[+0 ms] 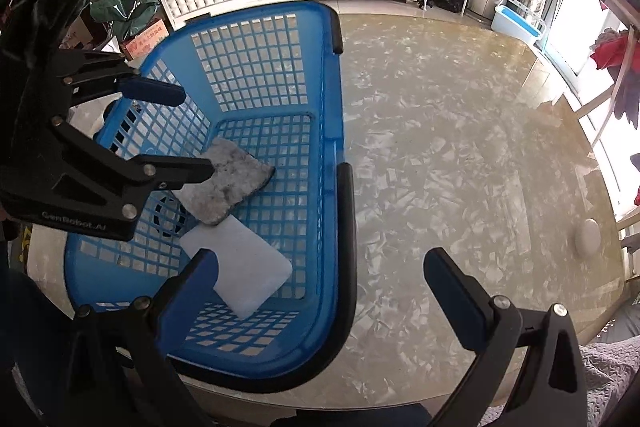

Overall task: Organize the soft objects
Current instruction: 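Carry the grey felt pad into the blue basket and open the left tool, then withdraw both tools from the basket back over the table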

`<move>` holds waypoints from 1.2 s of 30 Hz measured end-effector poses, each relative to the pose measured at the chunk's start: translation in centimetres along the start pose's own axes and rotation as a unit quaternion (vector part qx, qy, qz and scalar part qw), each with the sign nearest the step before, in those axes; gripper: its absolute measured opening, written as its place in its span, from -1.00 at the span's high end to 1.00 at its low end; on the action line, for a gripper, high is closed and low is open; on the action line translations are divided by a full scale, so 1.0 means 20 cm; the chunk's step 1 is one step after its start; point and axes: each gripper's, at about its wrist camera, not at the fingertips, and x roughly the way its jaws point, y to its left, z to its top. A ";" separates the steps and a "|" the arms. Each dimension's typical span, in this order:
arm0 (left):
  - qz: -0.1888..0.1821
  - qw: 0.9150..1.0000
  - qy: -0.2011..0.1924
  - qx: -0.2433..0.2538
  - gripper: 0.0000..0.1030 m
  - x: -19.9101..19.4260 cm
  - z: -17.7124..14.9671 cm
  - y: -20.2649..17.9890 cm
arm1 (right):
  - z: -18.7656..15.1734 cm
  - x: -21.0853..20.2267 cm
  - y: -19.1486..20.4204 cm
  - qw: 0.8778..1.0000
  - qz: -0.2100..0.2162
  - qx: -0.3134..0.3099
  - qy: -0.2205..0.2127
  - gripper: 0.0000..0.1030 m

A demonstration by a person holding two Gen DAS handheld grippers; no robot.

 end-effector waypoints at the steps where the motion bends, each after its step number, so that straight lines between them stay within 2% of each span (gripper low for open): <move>1: 0.004 1.000 -0.001 0.000 -0.59 -0.01 -0.01 0.00 | 0.00 -0.01 0.00 1.000 0.000 0.001 -0.002 -1.00; 4: 0.015 1.000 -0.018 -0.007 -0.64 -0.09 -0.04 -0.01 | 0.00 -0.04 0.01 1.000 -0.001 0.002 -0.009 -1.00; 8: 0.025 0.998 -0.047 -0.030 -0.83 -0.21 -0.08 0.02 | 0.01 -0.09 0.02 1.000 0.000 0.001 -0.015 -1.00; 10: 0.025 0.998 -0.051 -0.034 -0.84 -0.26 -0.11 0.02 | 0.00 -0.11 0.03 1.000 0.000 0.000 -0.019 -1.00; 12: 0.023 0.998 -0.052 -0.035 -1.00 -0.30 -0.13 0.01 | 0.01 -0.13 0.04 1.000 -0.003 -0.003 -0.023 -1.00; 16: 0.031 0.997 -0.058 -0.038 -1.00 -0.38 -0.19 0.00 | 0.00 -0.18 0.08 0.999 -0.015 -0.017 -0.039 -1.00; 20: 0.024 0.997 -0.064 -0.047 -1.00 -0.47 -0.27 0.00 | 0.01 -0.22 0.13 0.999 -0.012 -0.020 -0.043 -1.00; 23: 0.032 0.996 -0.066 -0.058 -1.00 -0.52 -0.33 0.00 | 0.01 -0.24 0.17 0.999 -0.010 -0.023 -0.044 -1.00; 26: 0.039 0.994 -0.056 -0.089 -1.00 -0.57 -0.40 0.03 | 0.01 -0.27 0.24 0.998 -0.004 -0.040 -0.044 -1.00; 36: 0.048 0.992 -0.050 -0.109 -1.00 -0.68 -0.72 0.05 | 0.00 -0.27 0.53 0.994 0.033 -0.088 -0.047 -1.00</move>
